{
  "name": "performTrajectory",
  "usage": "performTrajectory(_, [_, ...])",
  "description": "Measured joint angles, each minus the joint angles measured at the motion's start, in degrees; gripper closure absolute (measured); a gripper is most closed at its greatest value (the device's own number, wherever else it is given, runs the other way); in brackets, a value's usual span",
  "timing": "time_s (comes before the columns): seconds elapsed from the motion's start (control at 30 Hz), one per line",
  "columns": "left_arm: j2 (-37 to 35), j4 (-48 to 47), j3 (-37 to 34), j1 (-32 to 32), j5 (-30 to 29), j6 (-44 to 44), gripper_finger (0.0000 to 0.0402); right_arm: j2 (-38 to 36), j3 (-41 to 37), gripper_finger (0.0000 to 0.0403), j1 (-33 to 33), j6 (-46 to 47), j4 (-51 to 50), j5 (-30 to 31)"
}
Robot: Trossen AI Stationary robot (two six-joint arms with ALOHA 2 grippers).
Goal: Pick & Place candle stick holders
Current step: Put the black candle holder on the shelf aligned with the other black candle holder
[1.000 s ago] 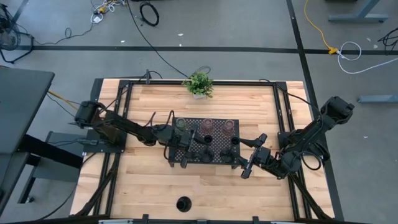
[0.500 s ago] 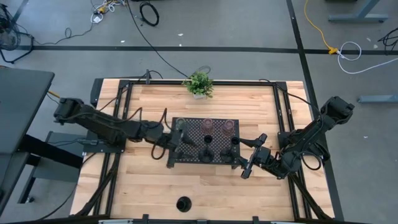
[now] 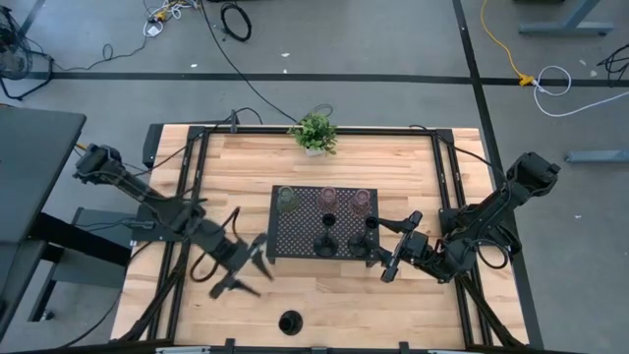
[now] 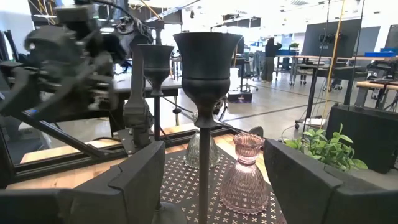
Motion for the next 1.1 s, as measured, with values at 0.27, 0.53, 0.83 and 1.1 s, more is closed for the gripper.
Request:
performTrajectory(0.27, [2.2,3.5,-1.7,-9.9,-6.7,-1.8,0.0191,0.0,0.0,0.013,0.0,0.0,0.3,0.0])
performTrajectory(0.53, [12.8,15.8,-2.6,-15.3,-14.1,-3.5,0.0191,0.0,0.0,0.013,0.0,1.3,0.2,-0.1])
performTrajectory(0.83, [24.2,26.0,-2.7,-17.2,-20.1,-6.7,0.0191,0.0,0.0,0.013,0.1,1.3,0.0,-0.1])
performTrajectory(1.1, [29.9,28.8,-2.7,-17.1,-29.5,-12.3,0.0191,0.0,0.0,0.013,0.1,1.3,-0.1,-0.2])
